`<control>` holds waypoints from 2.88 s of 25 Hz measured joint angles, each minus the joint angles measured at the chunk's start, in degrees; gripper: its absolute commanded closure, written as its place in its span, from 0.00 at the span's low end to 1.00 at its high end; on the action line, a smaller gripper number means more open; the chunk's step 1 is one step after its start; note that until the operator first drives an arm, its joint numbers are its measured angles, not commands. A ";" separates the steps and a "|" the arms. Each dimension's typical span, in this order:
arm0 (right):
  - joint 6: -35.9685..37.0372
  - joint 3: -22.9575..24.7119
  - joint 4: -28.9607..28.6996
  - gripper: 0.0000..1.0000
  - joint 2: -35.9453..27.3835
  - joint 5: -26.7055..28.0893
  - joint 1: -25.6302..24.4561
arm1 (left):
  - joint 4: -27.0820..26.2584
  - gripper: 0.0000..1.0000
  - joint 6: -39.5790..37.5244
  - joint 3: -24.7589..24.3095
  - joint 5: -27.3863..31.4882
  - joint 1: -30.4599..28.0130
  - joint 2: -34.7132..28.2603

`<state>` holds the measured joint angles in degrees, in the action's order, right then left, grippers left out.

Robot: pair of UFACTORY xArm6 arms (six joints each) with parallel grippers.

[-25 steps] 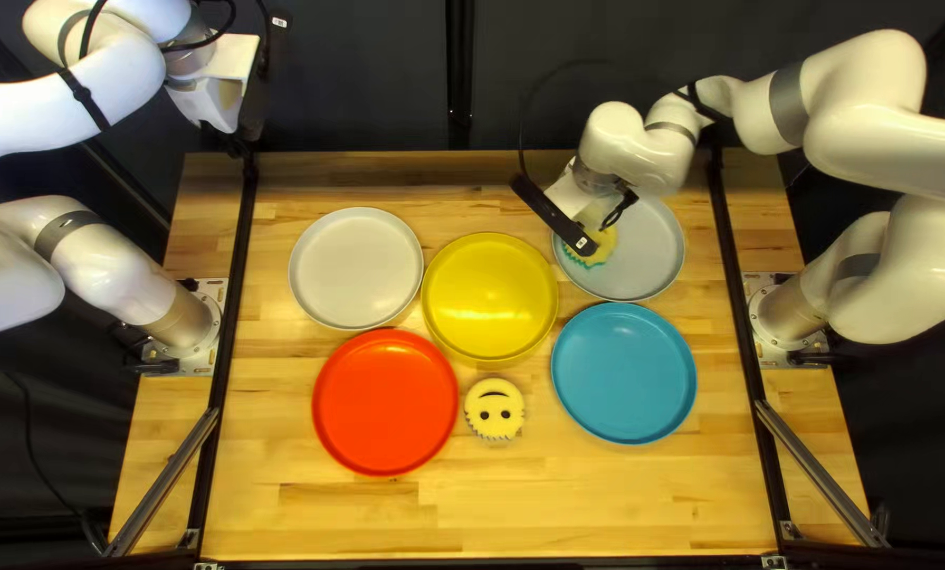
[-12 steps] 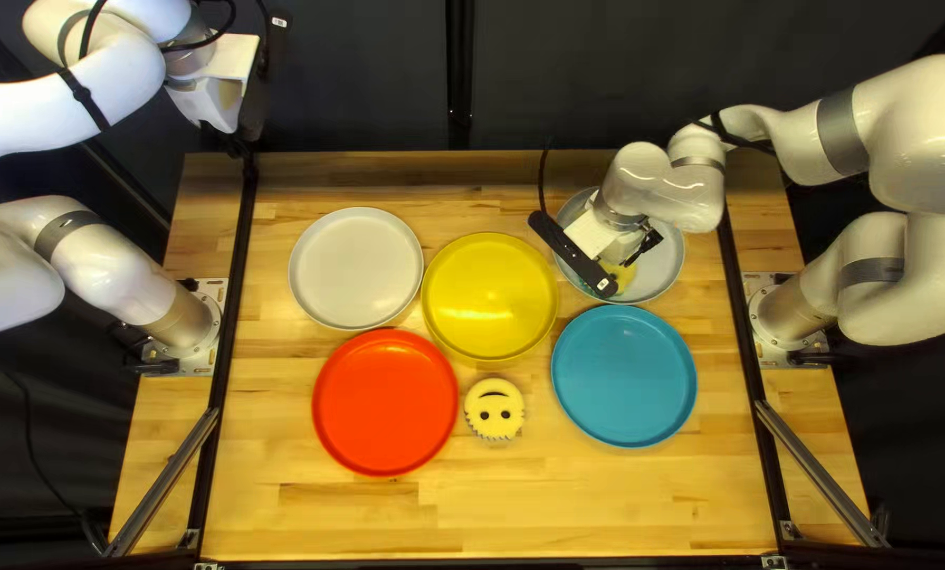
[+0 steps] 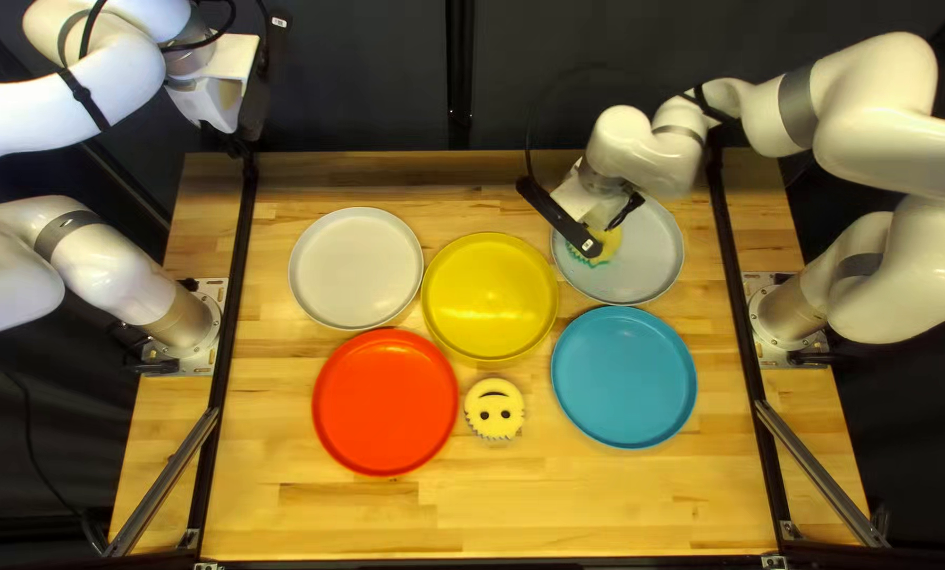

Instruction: Pick up sponge and scrub the plate

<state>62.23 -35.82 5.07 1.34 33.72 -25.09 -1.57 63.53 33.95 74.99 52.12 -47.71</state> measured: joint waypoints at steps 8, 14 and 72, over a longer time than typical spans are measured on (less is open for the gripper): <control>-4.44 5.72 0.21 1.00 -3.54 -1.26 4.77 | 0.00 0.00 0.00 0.00 0.00 0.00 0.00; -6.59 11.32 0.97 1.00 -10.33 -0.55 6.51 | 0.00 0.00 0.00 0.00 0.00 0.00 0.00; 13.17 4.75 -4.04 1.00 -4.49 -3.36 -6.71 | 0.00 0.00 0.00 0.00 0.00 0.00 0.00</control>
<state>75.39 -31.06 1.03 -3.16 30.36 -31.80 -1.57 63.53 33.95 74.99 52.12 -47.71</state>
